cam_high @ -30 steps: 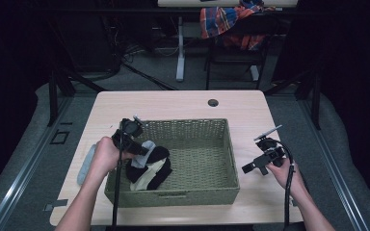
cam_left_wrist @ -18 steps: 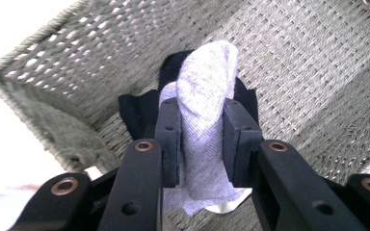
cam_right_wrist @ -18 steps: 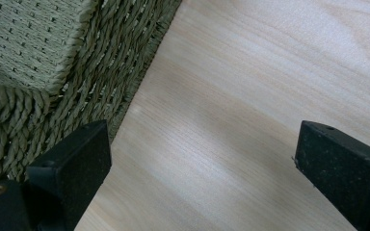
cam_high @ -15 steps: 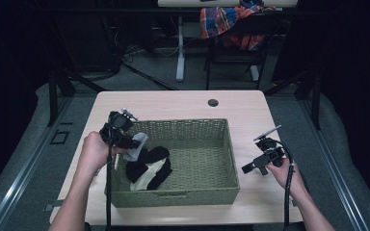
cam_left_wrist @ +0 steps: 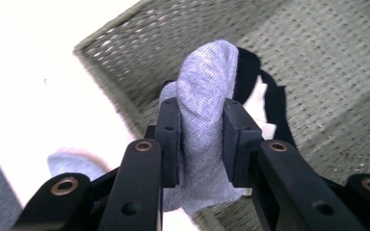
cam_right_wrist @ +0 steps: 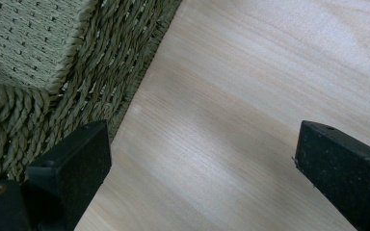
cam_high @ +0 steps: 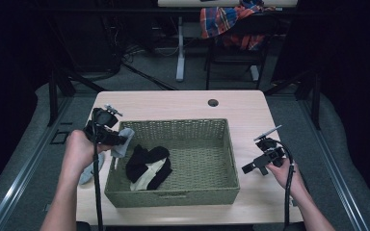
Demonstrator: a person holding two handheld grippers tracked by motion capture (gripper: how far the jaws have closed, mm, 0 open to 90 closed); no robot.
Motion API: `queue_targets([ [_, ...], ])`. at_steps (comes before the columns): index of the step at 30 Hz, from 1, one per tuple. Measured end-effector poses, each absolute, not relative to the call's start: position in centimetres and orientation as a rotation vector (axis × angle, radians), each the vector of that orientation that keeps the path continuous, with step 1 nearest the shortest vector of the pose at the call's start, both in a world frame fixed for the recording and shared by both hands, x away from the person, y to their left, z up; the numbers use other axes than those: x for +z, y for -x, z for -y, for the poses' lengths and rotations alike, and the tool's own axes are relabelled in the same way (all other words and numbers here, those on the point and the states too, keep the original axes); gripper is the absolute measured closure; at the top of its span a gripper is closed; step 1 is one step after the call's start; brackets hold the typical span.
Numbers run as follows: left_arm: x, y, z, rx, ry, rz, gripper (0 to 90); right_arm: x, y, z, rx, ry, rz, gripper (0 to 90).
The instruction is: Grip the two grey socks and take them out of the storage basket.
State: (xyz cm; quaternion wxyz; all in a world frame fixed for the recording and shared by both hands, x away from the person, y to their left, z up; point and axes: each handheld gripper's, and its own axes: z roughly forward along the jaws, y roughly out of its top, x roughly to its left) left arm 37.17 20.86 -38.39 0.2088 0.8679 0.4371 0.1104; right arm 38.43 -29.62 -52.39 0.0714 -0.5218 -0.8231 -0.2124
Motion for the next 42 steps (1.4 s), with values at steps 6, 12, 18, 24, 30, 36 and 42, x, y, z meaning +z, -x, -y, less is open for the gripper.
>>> queue_targets([
  [6, -37.9, -36.9, -23.0, 0.343, -2.386, -1.274, 72.1, -52.4, -38.5, 29.7, -0.638, 1.563, 2.469, 5.5],
  [12, -37.8, -36.8, -25.1, 0.365, -2.347, -1.346, 72.1, -52.4, -38.5, 29.6, -0.637, 1.564, 2.469, 5.5],
  [18, -38.1, -36.9, -26.6, 0.368, -2.319, -1.399, 72.1, -52.4, -38.5, 29.7, -0.622, 1.551, 2.477, 5.5],
  [24, -38.5, -37.1, -27.8, 0.371, -2.295, -1.453, 72.1, -52.3, -38.6, 29.8, -0.596, 1.532, 2.490, 5.5],
  [30, -39.3, -37.4, -28.9, 0.366, -2.287, -1.505, 72.1, -52.5, -38.4, 29.6, -0.633, 1.575, 2.470, 5.5],
  [36, -40.9, -37.9, -30.6, 0.345, -2.254, -1.581, 72.1, -52.3, -38.6, 29.8, -0.596, 1.530, 2.491, 5.5],
  [42, -42.6, -38.5, -31.7, 0.305, -2.245, -1.625, 72.1, -52.6, -38.5, 29.6, -0.614, 1.553, 2.474, 5.5],
])
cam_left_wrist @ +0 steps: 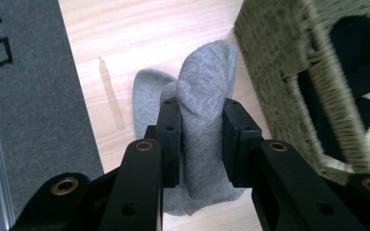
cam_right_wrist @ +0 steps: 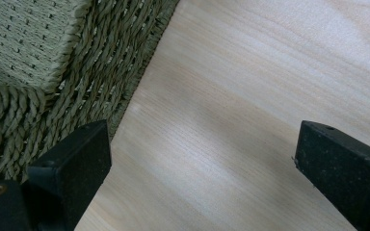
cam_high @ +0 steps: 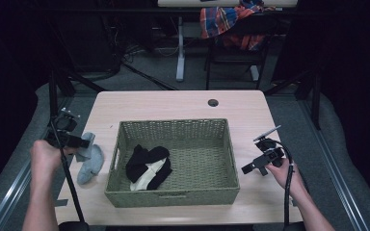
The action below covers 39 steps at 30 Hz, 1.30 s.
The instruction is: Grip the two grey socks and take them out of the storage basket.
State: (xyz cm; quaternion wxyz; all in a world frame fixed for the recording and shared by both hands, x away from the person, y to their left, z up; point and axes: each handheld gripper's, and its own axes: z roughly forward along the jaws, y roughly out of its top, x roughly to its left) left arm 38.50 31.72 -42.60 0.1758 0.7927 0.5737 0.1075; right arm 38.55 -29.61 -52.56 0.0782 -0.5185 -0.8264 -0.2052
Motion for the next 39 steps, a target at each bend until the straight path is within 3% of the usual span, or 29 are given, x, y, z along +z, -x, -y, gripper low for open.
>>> queue_targets([
  [26, -50.5, -41.2, -31.2, 0.135, -2.308, -1.725, 69.7, -52.5, -38.6, 29.4, -0.591, 1.531, 2.487, 5.5],
  [32, -50.6, -41.0, -31.4, 0.107, -2.284, -1.744, 52.9, -52.1, -38.4, 29.6, -0.599, 1.540, 2.494, 5.5],
  [36, -50.1, -40.6, -31.6, 0.128, -2.269, -1.750, 34.6, -52.1, -38.4, 29.6, -0.616, 1.542, 2.485, 5.5],
  [37, -49.7, -40.4, -31.7, 0.147, -2.261, -1.753, 34.6, -52.1, -38.4, 29.6, -0.611, 1.542, 2.492, 5.5],
  [38, -49.1, -40.1, -31.7, 0.177, -2.267, -1.755, 23.7, -52.2, -38.3, 29.5, -0.634, 1.569, 2.478, 5.5],
  [39, -48.8, -39.9, -31.7, 0.194, -2.261, -1.754, 21.5, -52.3, -38.3, 29.5, -0.634, 1.575, 2.478, 5.4],
])
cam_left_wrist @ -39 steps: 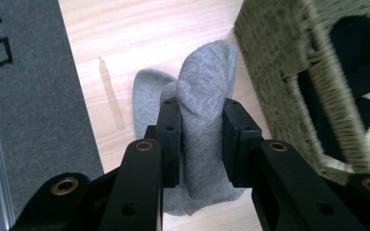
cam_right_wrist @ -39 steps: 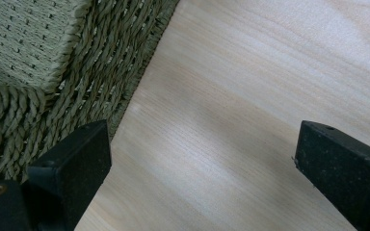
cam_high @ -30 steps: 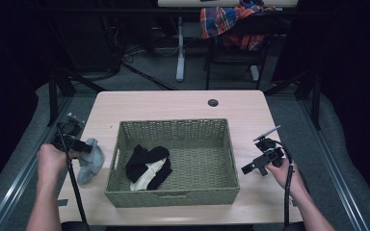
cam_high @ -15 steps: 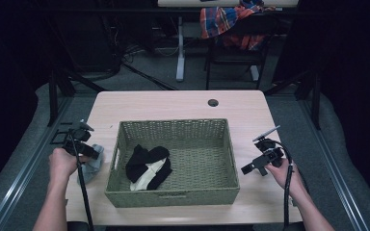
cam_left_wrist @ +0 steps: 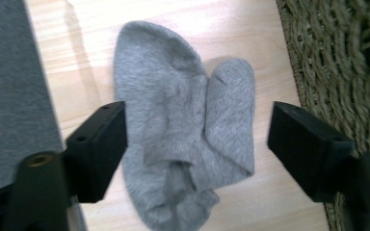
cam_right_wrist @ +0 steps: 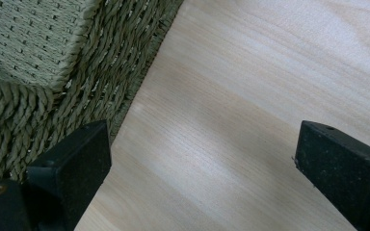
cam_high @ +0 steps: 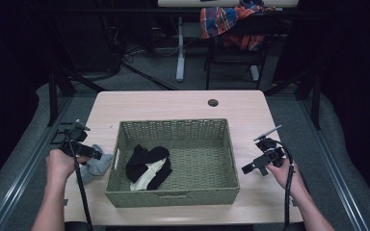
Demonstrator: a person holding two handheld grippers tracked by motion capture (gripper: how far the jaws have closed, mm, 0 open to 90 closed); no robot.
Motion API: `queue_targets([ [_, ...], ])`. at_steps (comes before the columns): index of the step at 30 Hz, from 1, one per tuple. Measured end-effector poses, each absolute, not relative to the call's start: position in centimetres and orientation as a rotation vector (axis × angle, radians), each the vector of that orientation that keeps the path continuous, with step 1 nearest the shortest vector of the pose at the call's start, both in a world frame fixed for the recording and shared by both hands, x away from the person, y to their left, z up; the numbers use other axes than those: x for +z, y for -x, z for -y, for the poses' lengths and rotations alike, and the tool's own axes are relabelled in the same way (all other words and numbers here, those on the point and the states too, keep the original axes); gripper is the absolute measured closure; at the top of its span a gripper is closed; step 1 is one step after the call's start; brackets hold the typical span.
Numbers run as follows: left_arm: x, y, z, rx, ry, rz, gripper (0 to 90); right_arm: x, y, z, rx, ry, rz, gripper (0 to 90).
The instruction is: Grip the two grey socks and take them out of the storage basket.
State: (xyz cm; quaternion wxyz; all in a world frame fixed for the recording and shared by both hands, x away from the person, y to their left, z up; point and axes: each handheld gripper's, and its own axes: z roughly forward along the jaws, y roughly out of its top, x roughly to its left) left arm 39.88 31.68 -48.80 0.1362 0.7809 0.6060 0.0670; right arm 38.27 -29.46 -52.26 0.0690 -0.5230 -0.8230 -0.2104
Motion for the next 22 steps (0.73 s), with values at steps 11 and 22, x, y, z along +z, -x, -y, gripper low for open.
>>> queue_targets([
  [11, -47.0, -36.2, -31.7, 0.314, -2.209, -1.745, 0.1, -52.1, -38.3, 29.6, -0.638, 1.563, 2.481, 5.4],
  [22, -48.7, -33.4, -33.0, 0.368, -2.174, -1.794, 0.0, -52.3, -38.4, 29.4, -0.627, 1.542, 2.496, 5.4],
])
